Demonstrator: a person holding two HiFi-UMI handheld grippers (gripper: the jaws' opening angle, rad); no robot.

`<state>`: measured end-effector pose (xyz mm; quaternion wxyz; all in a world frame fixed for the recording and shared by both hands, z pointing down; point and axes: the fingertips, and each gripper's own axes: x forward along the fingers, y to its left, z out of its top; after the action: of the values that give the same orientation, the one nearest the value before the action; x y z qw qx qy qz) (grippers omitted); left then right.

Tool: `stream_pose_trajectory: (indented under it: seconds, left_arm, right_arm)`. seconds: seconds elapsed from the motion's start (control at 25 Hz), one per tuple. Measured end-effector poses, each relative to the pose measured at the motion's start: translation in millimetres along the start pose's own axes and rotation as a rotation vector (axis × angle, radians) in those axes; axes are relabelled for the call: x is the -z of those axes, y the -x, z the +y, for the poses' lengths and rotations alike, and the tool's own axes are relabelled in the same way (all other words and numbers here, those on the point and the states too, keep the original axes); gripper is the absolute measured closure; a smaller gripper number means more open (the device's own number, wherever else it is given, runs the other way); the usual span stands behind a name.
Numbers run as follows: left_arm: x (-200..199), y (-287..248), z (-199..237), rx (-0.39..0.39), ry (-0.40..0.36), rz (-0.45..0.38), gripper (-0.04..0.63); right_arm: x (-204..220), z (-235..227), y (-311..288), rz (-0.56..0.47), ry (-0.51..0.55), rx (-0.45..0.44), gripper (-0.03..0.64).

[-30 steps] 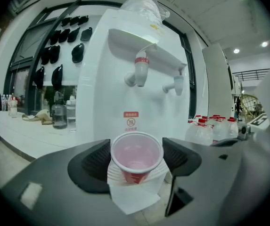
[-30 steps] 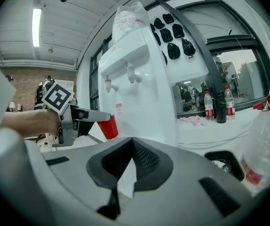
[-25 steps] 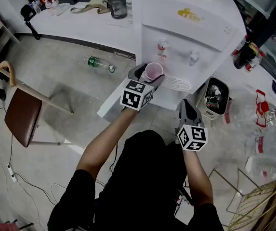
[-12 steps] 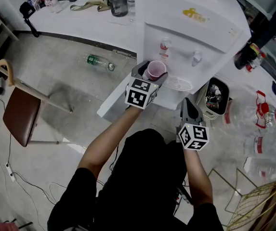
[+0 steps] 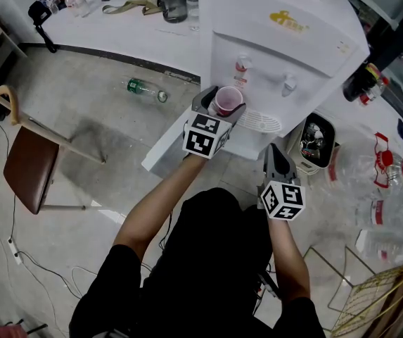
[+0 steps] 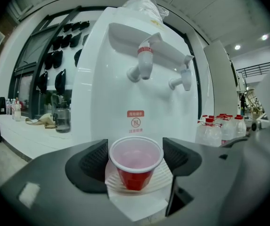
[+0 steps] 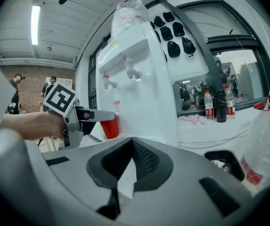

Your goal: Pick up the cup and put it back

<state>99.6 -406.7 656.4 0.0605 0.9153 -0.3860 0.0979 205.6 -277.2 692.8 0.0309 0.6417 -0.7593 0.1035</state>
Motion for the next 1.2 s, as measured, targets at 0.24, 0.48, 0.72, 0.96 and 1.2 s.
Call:
stream_pose_trajectory:
  seconds: [0.24, 0.48, 0.72, 0.96, 1.2]
  left_arm:
    - [-7.1, 3.9, 0.0, 0.004, -0.007, -0.019, 0.25]
    - [-23.6, 22.9, -6.1, 0.005, -0.041, -0.063, 0.25]
    - [-33.7, 70.0, -26.3, 0.021, -0.087, -0.138, 0.272]
    - [-13.2, 98.9, -34.5, 0.027, -0.054, -0.123, 0.519]
    - [5.7, 105.2, -8.3, -0.072, 0.004, -0.052, 0.58]
  right_arm:
    - [1.4, 4.6, 0.8, 0.004, 0.0, -0.007, 0.621]
    - [0.1, 7.2, 3.5, 0.001, 0.002, -0.009, 0.621]
    - [-3.7, 10.6, 3.5, -0.008, -0.006, -0.026, 0.621]
    - [-0.8, 12.7, -2.7, 0.001, -0.018, -0.036, 0.621]
    - [7.4, 20.7, -15.3, 0.09, -0.046, -0.04, 0.621]
